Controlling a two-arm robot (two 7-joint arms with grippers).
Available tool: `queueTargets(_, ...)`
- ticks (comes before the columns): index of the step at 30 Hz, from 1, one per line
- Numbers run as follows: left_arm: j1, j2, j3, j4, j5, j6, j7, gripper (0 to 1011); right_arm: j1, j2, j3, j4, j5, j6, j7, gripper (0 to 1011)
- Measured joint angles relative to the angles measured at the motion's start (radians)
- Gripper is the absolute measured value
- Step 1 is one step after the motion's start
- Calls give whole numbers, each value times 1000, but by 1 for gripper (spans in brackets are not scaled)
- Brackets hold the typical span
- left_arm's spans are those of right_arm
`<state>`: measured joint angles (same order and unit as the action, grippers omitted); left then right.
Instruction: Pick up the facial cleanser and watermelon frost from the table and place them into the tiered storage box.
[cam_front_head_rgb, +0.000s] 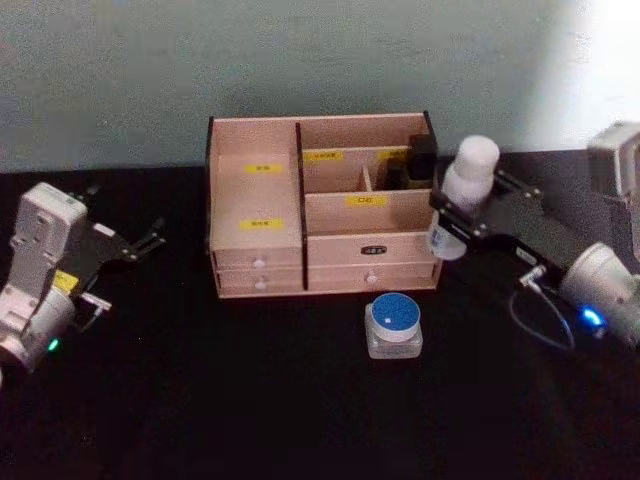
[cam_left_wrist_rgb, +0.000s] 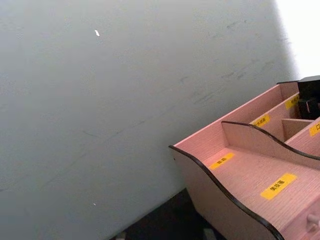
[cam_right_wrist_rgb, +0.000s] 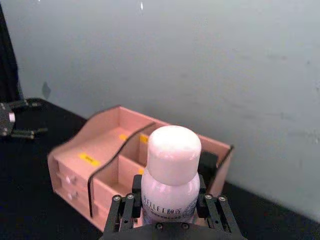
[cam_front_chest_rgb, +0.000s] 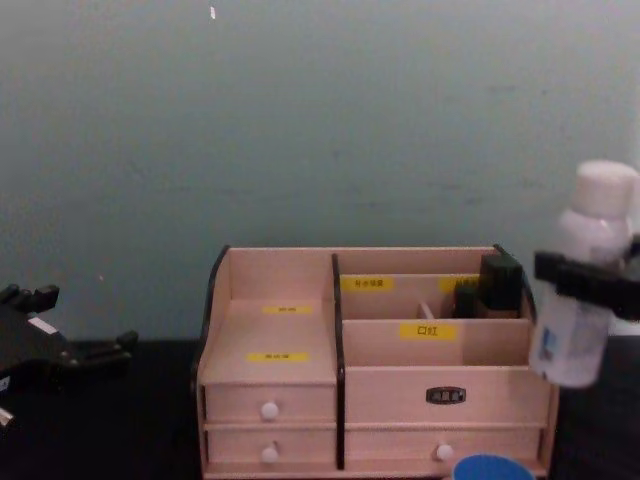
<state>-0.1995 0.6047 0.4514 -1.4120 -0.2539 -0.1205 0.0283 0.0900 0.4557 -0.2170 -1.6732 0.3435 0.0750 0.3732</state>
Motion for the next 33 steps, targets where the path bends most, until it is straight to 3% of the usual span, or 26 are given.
queueTargets(13,0,0,0,0,0,0,0,1001,153,-51,-63,89,14,21,13,601)
queueTargets(19,0,0,0,0,0,0,0,1001,242,-99,-106,178,-11,23,-2,601)
queueTargets(33,0,0,0,0,0,0,0,1001,360,-179,-145,320,-47,11,-21,601)
